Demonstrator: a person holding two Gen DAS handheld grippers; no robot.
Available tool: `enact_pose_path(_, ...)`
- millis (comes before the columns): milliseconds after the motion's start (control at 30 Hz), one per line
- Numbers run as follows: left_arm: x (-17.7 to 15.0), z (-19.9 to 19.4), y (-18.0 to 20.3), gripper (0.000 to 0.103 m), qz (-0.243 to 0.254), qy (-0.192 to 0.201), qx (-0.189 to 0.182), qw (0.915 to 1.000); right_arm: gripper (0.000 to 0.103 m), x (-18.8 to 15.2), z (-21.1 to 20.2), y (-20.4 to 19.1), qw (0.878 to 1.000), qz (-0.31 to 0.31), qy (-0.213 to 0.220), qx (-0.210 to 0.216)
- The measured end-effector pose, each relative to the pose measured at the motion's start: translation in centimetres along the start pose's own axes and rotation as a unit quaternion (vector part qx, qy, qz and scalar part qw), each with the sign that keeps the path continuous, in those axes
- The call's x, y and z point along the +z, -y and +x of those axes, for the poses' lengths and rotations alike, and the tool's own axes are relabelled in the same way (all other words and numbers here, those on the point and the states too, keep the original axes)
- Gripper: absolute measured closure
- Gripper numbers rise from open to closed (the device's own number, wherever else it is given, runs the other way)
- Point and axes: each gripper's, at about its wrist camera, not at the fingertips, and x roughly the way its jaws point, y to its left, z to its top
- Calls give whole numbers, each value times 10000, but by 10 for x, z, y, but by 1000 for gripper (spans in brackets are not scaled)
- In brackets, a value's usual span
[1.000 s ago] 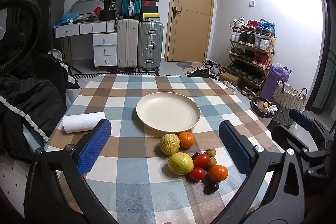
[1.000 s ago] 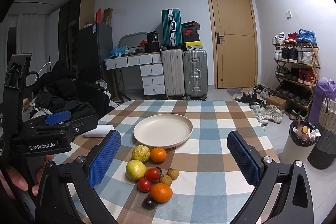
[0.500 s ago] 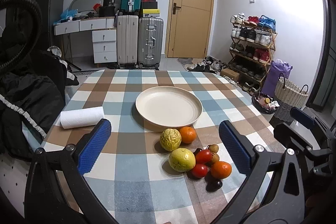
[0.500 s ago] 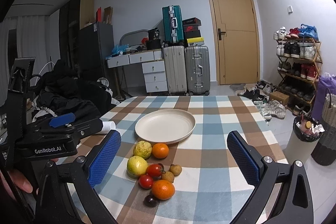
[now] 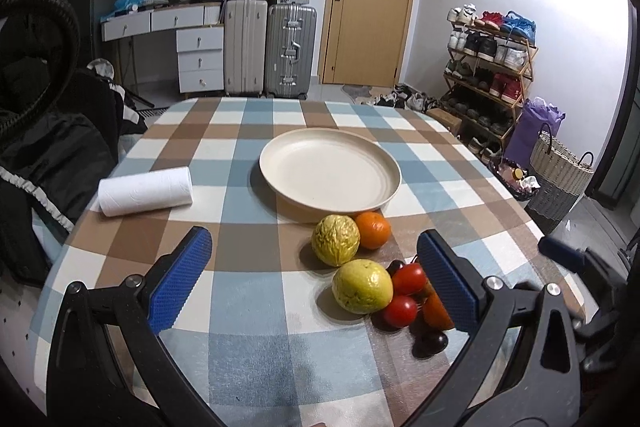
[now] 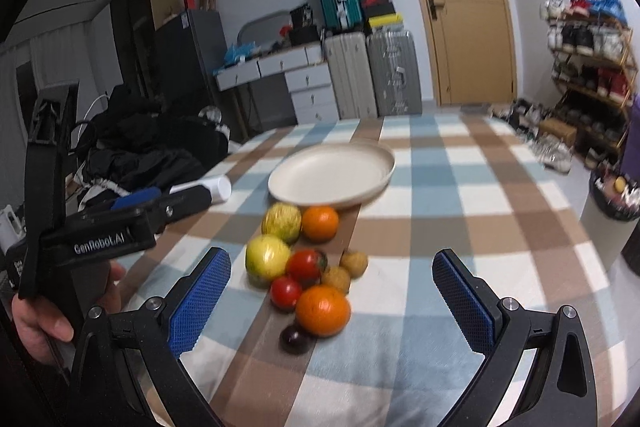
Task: Organize fruits
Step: 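Lower the right gripper around the large orange and close it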
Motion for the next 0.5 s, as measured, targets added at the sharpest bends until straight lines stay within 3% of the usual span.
enact_pose_path(500,-10,44,-14,0,-138,-298,1,9995,3,-18,49,9,9943,427,-886,401)
